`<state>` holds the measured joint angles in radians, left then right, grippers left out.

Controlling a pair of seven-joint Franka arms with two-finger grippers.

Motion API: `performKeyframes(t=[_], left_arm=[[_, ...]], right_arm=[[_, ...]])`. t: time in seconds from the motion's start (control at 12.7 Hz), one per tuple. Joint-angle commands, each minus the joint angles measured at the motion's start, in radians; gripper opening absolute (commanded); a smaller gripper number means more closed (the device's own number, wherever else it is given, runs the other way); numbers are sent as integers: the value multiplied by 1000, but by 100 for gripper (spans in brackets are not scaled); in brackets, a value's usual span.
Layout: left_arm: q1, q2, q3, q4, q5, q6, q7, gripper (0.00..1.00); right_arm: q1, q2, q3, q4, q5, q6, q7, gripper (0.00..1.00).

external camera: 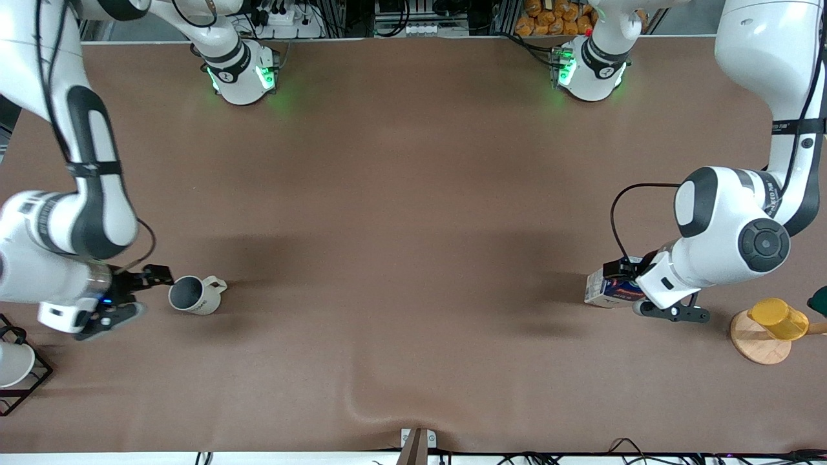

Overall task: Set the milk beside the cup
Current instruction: 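Close the left gripper on the carton while the right gripper grips the mug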

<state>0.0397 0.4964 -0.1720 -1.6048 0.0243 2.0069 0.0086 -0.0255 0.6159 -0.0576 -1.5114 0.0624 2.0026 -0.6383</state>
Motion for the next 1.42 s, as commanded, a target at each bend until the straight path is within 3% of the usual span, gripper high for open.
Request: performKeyframes(t=[0.0,0.32,0.47,0.55,0.79,0.87,0.95,1.03,1.11,1.34], left_arm=[[-3,1,-1,6,23,0,8,83],[2,13,3,3,35,0,7,71],[11,10,3,5,37,-2,8,58],[12,8,3,5,37,-3,8,56],[16,2,8,8,29,-5,-22,46],[19,-4,9,8,29,-8,-36,44],[32,-15,9,11,23,-20,-36,43],[39,-19,8,14,19,-29,-36,42],[42,-24,8,16,19,-34,-36,40],[43,-41,8,17,19,-54,-36,40]], right_arm=[[-22,41,-4,19,-10,60,-96,100],[-47,67,-2,14,2,87,-143,100],[-45,67,-2,-13,60,90,-149,79],[-45,67,-2,-13,65,90,-149,68],[-45,67,-2,-13,66,91,-149,64],[-45,67,-2,-15,66,91,-149,55],[-45,67,-2,-15,68,90,-146,35],[-45,67,-2,-16,71,90,-144,8],[-45,67,-2,-18,79,87,-144,0],[-34,62,-2,-18,79,79,-139,0]])
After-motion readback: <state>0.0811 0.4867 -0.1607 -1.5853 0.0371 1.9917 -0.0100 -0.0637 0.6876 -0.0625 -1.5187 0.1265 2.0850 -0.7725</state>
